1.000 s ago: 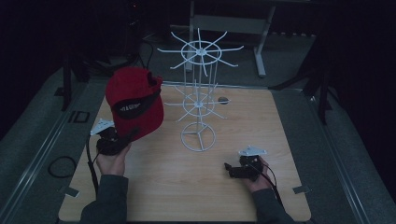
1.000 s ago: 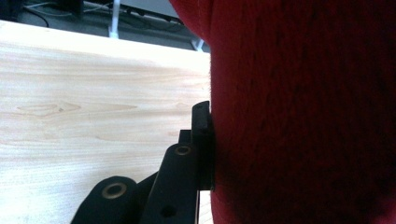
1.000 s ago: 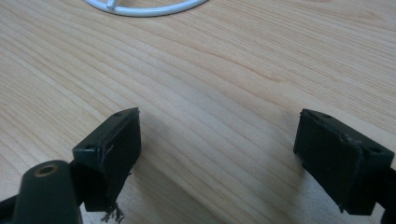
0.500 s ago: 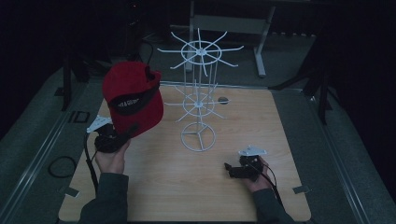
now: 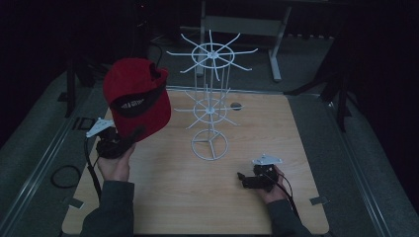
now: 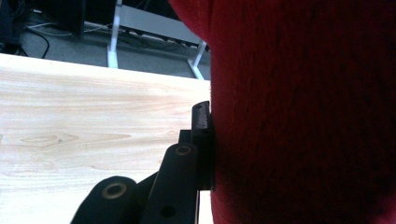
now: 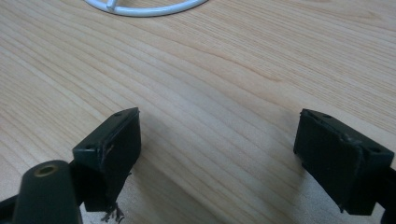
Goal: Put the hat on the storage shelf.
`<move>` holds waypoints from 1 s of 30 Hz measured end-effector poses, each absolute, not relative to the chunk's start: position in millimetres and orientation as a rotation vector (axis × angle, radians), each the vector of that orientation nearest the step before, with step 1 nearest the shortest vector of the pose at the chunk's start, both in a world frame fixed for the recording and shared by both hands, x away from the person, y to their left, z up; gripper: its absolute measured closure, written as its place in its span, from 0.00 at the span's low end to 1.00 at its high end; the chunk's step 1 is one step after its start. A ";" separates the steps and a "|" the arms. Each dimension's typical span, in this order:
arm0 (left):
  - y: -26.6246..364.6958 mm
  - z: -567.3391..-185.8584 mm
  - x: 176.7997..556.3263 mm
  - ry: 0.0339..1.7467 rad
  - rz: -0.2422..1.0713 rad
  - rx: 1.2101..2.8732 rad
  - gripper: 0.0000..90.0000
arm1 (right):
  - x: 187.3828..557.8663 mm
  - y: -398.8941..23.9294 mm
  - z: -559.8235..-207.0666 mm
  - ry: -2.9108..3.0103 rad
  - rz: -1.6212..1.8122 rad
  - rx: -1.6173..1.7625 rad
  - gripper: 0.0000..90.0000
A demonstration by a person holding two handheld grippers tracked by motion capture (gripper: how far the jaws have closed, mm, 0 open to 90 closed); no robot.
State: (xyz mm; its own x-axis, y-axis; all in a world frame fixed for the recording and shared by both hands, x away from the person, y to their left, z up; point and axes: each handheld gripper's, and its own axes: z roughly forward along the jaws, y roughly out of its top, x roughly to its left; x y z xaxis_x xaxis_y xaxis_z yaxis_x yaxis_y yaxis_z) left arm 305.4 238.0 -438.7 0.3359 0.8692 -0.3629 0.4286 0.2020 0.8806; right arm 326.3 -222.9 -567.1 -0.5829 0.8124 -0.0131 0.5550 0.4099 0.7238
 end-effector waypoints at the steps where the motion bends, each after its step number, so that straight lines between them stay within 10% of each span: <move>1: 238.0 -437.7 305.3 1.277 0.469 1.412 0.94 | 326.3 -222.9 -567.1 2.308 0.979 1.176 0.16; 30: 242.9 -408.1 308.1 1.265 0.497 1.382 0.93 | 326.3 -223.1 -566.9 2.310 0.977 1.176 0.16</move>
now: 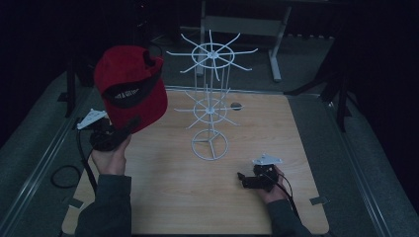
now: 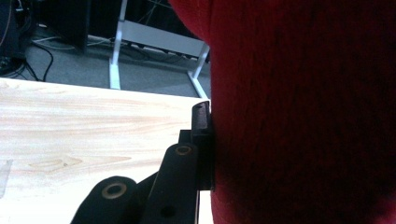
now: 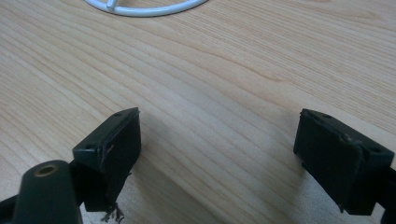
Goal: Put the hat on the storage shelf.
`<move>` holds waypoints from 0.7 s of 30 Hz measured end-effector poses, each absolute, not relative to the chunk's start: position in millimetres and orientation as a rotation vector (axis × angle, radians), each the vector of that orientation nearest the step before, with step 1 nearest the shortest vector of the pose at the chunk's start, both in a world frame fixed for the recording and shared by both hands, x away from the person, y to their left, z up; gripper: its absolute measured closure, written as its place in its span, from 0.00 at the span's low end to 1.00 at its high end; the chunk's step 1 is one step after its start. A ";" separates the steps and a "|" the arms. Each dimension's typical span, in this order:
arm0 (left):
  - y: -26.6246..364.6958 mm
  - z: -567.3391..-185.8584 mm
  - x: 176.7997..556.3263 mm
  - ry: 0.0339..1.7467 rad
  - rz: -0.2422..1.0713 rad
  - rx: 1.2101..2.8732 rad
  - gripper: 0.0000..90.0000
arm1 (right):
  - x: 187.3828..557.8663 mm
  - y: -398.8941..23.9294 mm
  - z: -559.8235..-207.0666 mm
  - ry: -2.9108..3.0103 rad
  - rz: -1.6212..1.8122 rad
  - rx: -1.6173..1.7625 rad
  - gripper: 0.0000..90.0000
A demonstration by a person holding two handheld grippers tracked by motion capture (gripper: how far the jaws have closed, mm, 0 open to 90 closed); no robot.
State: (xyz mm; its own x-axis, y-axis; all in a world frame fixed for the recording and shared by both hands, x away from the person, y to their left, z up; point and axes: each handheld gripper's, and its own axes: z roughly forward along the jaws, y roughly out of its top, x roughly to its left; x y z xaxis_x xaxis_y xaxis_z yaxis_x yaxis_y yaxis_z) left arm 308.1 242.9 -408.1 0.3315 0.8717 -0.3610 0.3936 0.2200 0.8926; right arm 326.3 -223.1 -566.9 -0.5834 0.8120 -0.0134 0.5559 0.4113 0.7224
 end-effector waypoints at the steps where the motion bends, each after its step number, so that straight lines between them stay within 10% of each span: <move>1: 243.0 -406.5 308.6 1.263 0.497 1.383 0.94 | 326.3 -223.1 -566.9 2.310 0.977 1.176 0.16; 21: 239.7 -384.1 312.6 1.234 0.496 1.361 0.94 | 326.4 -223.0 -566.9 2.310 0.977 1.177 0.16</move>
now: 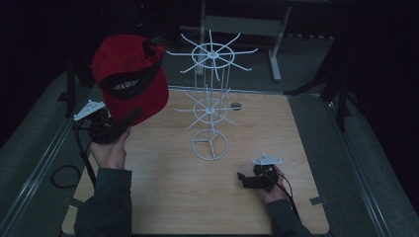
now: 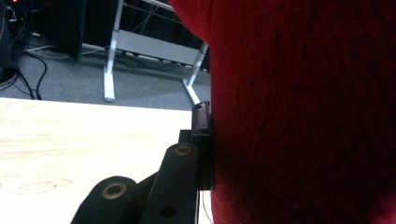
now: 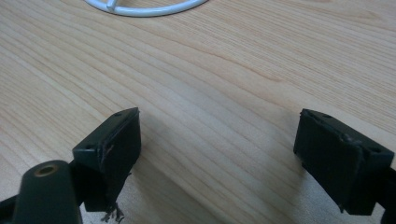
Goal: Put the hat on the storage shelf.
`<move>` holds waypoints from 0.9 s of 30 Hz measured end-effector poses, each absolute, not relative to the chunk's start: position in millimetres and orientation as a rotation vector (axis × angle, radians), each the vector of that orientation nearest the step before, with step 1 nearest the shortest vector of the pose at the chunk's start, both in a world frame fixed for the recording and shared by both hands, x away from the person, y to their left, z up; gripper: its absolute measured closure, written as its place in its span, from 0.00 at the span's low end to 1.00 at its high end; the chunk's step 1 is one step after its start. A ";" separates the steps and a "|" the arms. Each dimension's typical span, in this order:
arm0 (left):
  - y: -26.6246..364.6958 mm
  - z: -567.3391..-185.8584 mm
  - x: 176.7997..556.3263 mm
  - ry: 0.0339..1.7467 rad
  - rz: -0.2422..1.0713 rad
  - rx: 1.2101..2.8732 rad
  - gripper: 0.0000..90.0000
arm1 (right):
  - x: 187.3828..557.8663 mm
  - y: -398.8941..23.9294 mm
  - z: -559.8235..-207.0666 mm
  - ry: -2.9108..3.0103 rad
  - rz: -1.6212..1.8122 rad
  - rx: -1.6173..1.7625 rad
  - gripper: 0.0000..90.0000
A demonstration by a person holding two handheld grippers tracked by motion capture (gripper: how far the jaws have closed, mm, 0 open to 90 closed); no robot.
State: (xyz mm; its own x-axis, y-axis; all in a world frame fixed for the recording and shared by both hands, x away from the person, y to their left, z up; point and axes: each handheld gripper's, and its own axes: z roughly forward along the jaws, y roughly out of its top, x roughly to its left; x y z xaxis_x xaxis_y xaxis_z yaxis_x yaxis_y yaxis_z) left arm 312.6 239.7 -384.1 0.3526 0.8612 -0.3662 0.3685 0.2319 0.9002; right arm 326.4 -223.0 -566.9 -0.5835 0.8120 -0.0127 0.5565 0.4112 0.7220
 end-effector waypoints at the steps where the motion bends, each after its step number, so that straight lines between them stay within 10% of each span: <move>1: 239.8 -383.0 312.8 1.229 0.492 1.358 0.94 | 326.4 -223.0 -566.9 2.311 0.977 1.176 0.16; 27: 227.6 -357.6 307.9 1.122 0.508 1.350 0.94 | 326.5 -223.0 -566.9 2.311 0.977 1.176 0.16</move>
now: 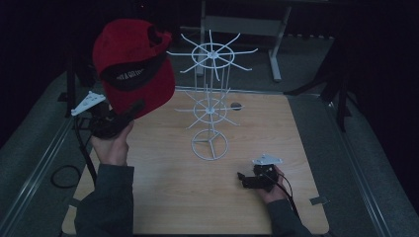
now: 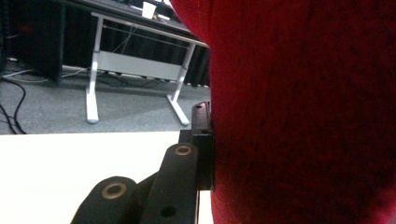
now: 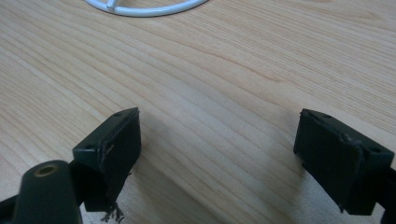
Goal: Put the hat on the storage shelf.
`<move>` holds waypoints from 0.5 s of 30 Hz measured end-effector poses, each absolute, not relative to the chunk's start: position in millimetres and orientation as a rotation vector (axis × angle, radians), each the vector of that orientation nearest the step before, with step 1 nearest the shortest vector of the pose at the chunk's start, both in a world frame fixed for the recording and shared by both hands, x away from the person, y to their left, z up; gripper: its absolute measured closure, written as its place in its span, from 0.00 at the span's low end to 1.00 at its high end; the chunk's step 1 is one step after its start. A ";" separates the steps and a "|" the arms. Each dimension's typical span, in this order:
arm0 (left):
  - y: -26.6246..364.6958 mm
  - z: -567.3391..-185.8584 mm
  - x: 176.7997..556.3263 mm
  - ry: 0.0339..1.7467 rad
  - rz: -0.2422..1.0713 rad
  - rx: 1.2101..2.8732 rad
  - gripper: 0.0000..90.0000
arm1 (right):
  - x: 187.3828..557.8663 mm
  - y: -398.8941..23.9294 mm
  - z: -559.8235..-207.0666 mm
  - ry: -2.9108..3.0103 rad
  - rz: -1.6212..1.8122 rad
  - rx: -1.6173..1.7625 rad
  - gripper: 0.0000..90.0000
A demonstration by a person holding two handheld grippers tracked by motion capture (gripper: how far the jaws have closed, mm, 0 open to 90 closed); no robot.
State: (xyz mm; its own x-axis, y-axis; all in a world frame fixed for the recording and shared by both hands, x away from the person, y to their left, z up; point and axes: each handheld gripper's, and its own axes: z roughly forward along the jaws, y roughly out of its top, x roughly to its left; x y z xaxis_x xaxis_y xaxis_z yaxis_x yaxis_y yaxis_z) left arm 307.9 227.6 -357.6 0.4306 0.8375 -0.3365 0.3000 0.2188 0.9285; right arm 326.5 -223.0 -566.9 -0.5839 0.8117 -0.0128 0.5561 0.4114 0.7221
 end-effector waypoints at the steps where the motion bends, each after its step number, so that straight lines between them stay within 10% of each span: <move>1: 227.4 -356.9 307.6 1.120 0.508 1.351 0.94 | 326.5 -223.0 -566.9 2.311 0.977 1.176 0.16; 15: 223.8 -356.9 298.1 1.057 0.513 1.365 0.93 | 326.4 -223.0 -566.8 2.312 0.976 1.177 0.16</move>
